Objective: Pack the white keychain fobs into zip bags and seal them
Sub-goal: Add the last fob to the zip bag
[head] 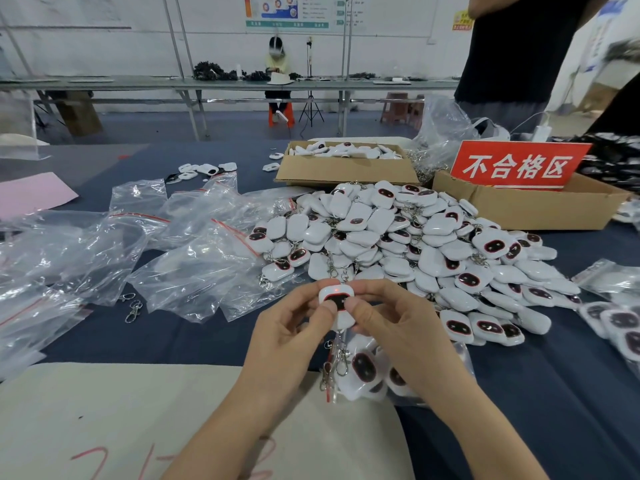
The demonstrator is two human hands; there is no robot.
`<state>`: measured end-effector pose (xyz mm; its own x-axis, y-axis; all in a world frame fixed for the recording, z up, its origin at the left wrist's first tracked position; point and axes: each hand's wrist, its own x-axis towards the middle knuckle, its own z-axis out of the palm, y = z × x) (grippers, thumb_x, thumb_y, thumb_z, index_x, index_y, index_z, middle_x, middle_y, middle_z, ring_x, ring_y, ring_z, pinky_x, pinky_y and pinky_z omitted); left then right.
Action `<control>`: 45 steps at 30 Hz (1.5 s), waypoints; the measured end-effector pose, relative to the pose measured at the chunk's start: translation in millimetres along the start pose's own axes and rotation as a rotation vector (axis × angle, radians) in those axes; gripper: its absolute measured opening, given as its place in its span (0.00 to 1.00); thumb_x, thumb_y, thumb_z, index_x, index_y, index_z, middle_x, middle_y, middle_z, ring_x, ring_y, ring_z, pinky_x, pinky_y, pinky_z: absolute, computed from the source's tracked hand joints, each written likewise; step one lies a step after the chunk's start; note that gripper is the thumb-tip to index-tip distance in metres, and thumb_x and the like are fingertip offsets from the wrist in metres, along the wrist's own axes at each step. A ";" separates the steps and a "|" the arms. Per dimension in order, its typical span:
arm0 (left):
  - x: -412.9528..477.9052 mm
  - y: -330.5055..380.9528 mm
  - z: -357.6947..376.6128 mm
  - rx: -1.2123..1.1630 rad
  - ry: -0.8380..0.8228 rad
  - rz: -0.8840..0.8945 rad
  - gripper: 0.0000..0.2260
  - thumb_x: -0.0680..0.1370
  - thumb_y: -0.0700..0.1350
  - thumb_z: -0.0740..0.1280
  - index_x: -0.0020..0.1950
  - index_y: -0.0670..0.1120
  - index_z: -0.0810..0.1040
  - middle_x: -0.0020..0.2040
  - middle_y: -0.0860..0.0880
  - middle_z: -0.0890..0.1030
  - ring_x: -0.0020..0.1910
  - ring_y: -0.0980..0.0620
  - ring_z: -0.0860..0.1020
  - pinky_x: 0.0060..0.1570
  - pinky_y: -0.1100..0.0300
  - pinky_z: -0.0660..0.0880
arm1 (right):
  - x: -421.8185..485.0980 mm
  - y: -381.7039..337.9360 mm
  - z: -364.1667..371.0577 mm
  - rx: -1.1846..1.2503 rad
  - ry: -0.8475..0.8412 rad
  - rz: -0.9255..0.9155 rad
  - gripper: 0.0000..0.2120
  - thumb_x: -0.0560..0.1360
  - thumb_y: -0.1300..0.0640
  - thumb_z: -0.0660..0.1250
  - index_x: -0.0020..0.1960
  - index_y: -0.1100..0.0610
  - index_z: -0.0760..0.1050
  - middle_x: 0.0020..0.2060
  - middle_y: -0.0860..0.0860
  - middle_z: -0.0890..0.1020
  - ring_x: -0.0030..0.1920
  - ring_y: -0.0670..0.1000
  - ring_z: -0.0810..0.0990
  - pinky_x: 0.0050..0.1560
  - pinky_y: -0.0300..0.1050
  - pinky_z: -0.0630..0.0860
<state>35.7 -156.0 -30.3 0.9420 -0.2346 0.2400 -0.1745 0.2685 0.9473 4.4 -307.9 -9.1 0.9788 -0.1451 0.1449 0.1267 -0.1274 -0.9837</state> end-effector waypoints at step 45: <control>-0.1 -10.0 -1.3 0.107 -0.027 0.015 0.16 0.75 0.41 0.70 0.58 0.59 0.82 0.52 0.50 0.86 0.46 0.55 0.82 0.50 0.63 0.79 | 3.1 10.3 0.8 -0.091 0.017 -0.011 0.06 0.78 0.55 0.69 0.52 0.44 0.80 0.42 0.41 0.86 0.43 0.40 0.83 0.46 0.36 0.76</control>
<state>37.7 -157.4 -40.1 0.9313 -0.2567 0.2585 -0.2195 0.1708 0.9605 8.8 -308.9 -18.9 0.9744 -0.1599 0.1583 0.1216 -0.2180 -0.9684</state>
